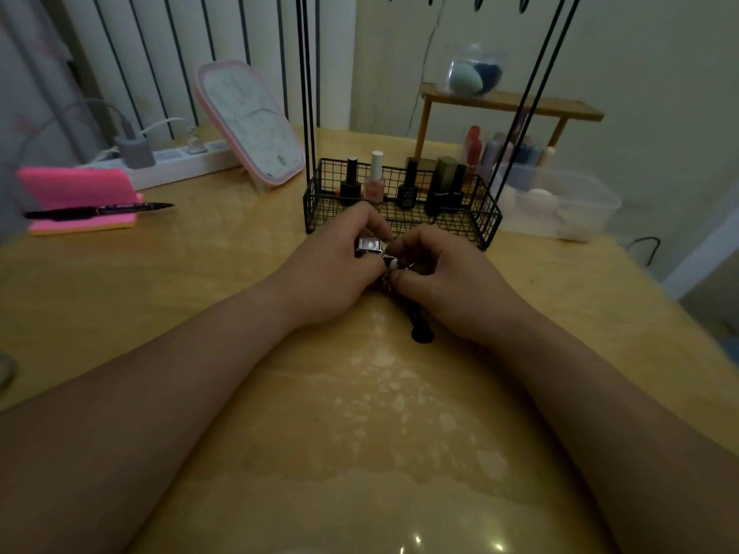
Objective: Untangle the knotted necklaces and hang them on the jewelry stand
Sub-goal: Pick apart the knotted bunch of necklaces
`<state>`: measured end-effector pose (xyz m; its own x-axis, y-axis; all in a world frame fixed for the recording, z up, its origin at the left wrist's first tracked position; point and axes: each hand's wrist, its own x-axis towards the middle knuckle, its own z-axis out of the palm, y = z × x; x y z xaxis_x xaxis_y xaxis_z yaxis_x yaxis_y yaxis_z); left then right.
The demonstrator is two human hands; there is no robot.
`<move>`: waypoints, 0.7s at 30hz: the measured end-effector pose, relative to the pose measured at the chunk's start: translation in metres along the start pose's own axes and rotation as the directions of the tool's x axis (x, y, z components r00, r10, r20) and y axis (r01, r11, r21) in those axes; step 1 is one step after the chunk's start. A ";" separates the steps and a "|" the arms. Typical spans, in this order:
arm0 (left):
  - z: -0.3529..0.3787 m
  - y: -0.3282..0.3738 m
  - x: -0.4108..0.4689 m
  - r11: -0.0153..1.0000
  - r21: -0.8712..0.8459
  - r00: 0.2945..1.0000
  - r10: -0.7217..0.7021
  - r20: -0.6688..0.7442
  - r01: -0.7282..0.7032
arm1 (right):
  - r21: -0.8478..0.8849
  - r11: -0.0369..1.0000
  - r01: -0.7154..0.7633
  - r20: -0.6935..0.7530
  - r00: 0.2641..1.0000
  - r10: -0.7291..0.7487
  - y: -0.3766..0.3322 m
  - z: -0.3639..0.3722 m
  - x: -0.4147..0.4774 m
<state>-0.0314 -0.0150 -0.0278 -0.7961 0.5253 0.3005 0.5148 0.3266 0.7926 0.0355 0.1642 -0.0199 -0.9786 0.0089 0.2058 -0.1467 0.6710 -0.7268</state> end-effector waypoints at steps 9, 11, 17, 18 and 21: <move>0.000 0.001 0.002 1.000 0.015 0.998 -0.012 -0.054 0.013 | 0.175 0.983 -0.063 -0.038 0.997 0.071 0.002 -0.005 0.000; -0.003 0.001 0.001 0.997 0.072 1.000 -0.024 -0.020 0.025 | 0.292 0.951 -0.100 -0.041 0.992 0.117 0.006 -0.008 0.001; -0.003 0.004 0.000 0.999 0.005 0.997 -0.038 0.067 0.037 | 0.556 0.816 -0.156 0.019 0.984 0.174 0.009 -0.011 0.005; -0.004 0.004 -0.001 0.999 -0.008 0.996 -0.035 0.081 0.036 | 0.577 0.801 -0.158 0.022 0.984 0.179 0.009 -0.010 0.005; -0.006 0.005 -0.002 0.999 -0.030 0.991 -0.027 0.130 0.031 | 0.600 0.786 -0.147 0.020 0.985 0.169 0.011 -0.010 0.005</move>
<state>-0.0294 -0.0196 -0.0214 -0.7611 0.6145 0.2076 0.4802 0.3188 0.8171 0.0300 0.1787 -0.0203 -0.9920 0.1072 0.0667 -0.0581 0.0813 -0.9950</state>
